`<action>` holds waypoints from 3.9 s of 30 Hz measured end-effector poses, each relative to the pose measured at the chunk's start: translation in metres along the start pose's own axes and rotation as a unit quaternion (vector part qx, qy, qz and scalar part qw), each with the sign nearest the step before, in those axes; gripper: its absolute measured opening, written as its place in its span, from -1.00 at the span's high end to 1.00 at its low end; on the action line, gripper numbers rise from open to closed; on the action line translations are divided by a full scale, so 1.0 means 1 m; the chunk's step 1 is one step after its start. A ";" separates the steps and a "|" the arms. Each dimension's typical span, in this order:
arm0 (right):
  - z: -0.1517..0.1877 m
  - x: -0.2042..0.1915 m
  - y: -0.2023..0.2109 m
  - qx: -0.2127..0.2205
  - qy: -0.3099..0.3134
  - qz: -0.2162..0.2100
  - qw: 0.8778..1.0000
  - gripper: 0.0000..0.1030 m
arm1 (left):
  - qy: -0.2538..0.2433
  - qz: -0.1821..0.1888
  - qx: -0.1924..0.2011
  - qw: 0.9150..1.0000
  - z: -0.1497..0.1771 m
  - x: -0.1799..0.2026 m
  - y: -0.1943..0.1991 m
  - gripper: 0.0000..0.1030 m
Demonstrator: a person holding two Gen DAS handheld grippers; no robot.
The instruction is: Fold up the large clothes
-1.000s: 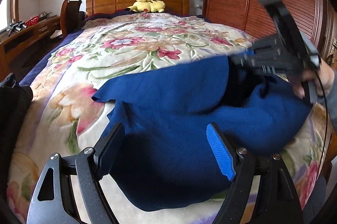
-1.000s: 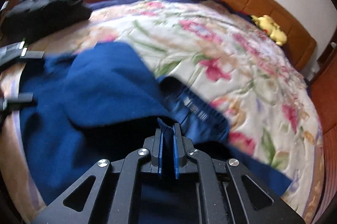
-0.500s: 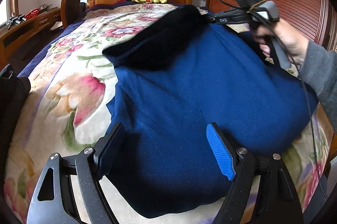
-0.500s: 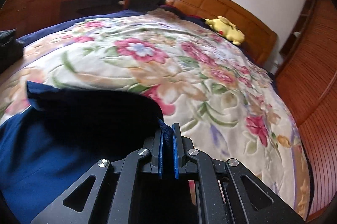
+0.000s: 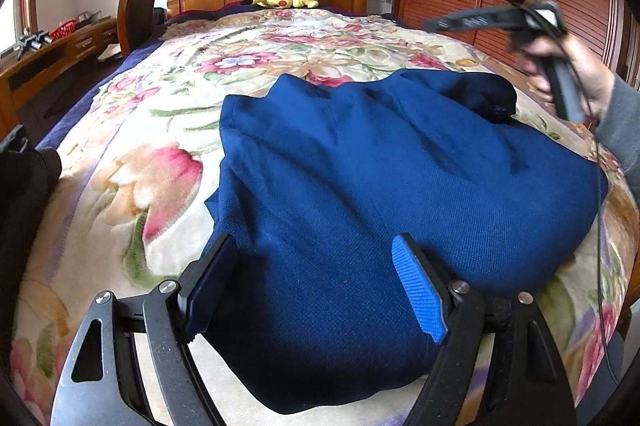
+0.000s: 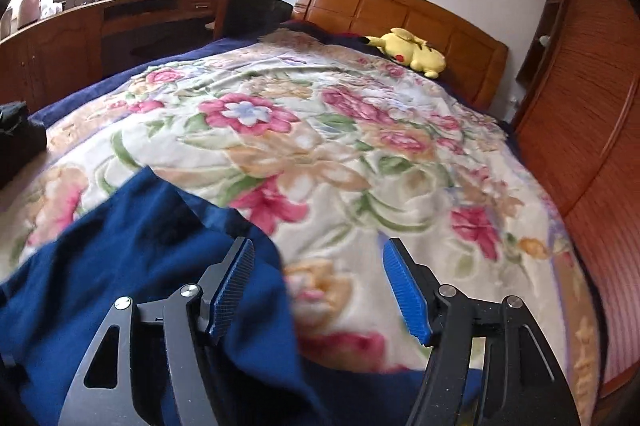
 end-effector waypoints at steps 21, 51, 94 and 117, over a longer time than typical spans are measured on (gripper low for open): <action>0.122 0.015 0.062 -0.049 0.007 -0.051 0.997 -0.34 | -0.005 -0.005 0.004 1.000 0.001 0.000 0.001 -0.57; 0.128 0.003 0.006 -0.164 0.101 -0.030 0.981 0.02 | -0.004 -0.002 0.003 1.000 0.001 -0.001 0.001 -0.57; 0.158 0.086 -0.066 -0.122 -0.100 -0.028 0.987 0.95 | -0.010 -0.009 -0.004 1.000 0.003 -0.002 -0.004 -0.57; 0.161 0.099 -0.008 -0.152 -0.090 0.099 0.979 0.18 | -0.013 -0.012 -0.003 1.000 0.004 -0.002 -0.004 -0.57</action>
Point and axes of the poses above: each gripper's, at about its wrist camera, not at the fingertips, and y roughly against the way its jaws point, x to its right, z to its underside, the point moved 4 cm from there along -y, roughly the way its jaws point, and after that the axes turned 14 degrees about y, right-handed, at the moved point
